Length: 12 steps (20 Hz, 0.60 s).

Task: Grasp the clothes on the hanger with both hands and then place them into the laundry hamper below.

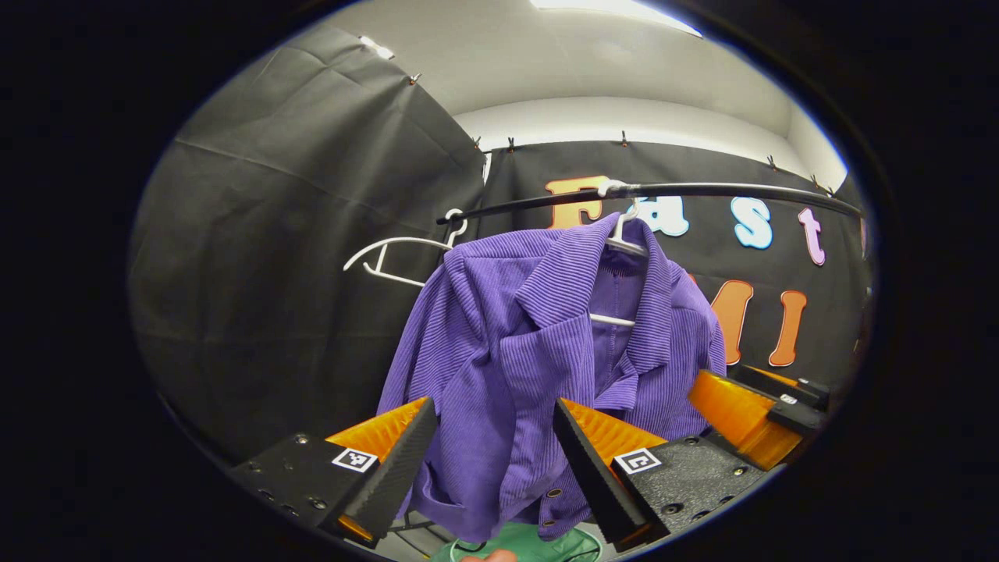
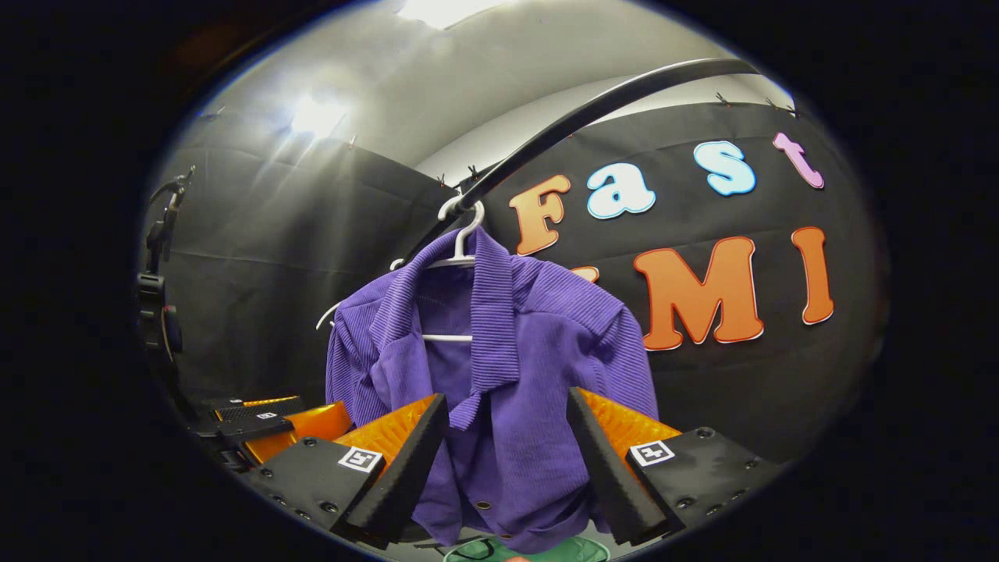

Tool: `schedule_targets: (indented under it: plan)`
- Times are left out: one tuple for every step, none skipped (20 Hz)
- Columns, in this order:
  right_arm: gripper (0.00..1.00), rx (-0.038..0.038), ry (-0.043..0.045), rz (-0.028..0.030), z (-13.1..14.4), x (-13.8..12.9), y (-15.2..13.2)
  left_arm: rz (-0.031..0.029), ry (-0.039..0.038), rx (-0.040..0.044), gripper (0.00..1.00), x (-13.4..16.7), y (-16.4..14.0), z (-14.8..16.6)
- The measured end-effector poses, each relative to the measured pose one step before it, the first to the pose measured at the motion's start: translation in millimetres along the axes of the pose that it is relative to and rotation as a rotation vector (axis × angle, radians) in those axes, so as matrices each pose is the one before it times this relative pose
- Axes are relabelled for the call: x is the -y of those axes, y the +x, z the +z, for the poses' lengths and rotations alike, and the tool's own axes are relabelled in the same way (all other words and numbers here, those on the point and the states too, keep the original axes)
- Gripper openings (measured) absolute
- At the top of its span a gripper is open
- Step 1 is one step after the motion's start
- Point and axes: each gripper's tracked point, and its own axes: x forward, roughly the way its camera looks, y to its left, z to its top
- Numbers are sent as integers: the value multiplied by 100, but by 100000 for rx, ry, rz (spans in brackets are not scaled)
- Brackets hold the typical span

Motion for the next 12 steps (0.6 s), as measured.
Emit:
schedule_targets:
  plan:
    - [93,-1573,-737,-870,-787,-158,1081,605,346,-115,92,-215,-144,-25]
    - [93,-827,-901,-1770,-542,193,990,473,288,120,95,-272,-124,17]
    - [93,-1577,-1204,-1748,-667,70,1261,534,178,335,95,-320,-117,85]
    - [93,-1044,-1172,-1397,-719,-97,1335,656,270,377,95,-283,-93,45]
    - [93,-1113,-243,-365,-623,-280,1064,956,353,210,95,-475,-91,23]
    - [93,-1330,506,-232,-693,-309,952,1312,374,180,95,-503,-184,-26]
    - [94,-650,288,-669,-436,-124,706,1335,221,15,95,-469,-204,-20]
    - [93,-141,144,-1307,-221,16,609,1114,106,-155,95,-290,-462,-4]
    - [93,-127,237,-1269,-209,61,753,914,37,-110,95,-351,-263,1]
    - [93,-734,590,-91,-231,-306,311,733,66,65,95,-358,-239,-117]
    - [93,-1007,1701,1576,-143,-506,265,708,255,-16,95,-284,-150,-69]
    - [94,-609,2004,1486,4,-537,268,541,485,26,95,-306,-10,18]
